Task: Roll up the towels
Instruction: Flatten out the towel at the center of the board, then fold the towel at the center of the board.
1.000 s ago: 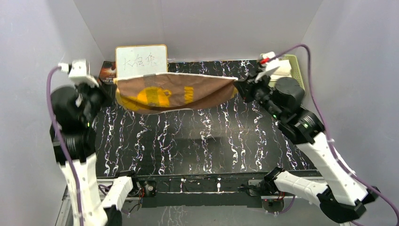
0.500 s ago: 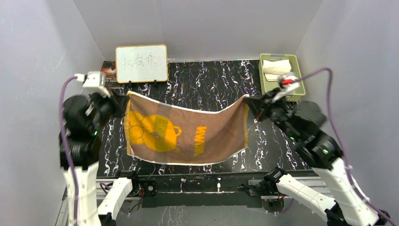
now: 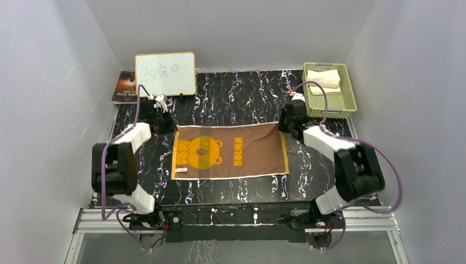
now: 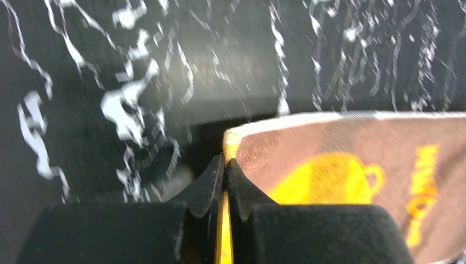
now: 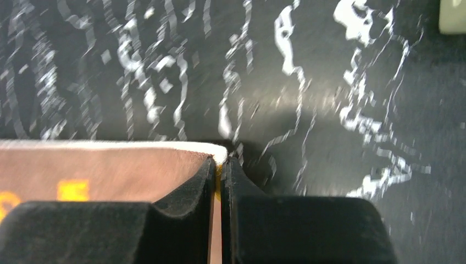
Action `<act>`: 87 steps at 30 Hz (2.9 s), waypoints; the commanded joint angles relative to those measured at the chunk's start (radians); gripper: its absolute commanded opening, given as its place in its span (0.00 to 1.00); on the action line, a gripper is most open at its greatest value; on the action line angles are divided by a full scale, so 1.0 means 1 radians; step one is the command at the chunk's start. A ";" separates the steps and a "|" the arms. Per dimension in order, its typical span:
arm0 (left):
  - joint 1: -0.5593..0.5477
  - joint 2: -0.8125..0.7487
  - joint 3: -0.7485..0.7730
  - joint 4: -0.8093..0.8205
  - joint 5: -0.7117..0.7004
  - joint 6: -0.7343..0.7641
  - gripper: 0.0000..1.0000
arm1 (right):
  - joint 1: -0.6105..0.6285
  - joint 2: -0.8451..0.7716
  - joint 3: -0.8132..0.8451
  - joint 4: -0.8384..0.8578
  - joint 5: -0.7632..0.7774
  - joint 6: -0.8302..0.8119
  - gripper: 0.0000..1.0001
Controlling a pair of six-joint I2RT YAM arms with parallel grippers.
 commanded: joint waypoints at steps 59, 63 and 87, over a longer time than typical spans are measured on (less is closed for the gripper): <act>0.103 -0.605 -0.368 0.388 0.083 -0.083 0.44 | -0.217 -0.345 -0.123 0.172 -0.204 0.019 0.44; 0.103 -0.529 -0.300 0.369 0.129 -0.106 0.47 | -0.216 -0.343 -0.080 0.193 -0.213 0.078 0.44; 0.102 0.133 -0.238 0.553 0.346 -0.463 0.52 | -0.194 0.411 0.039 0.444 -0.811 0.194 0.34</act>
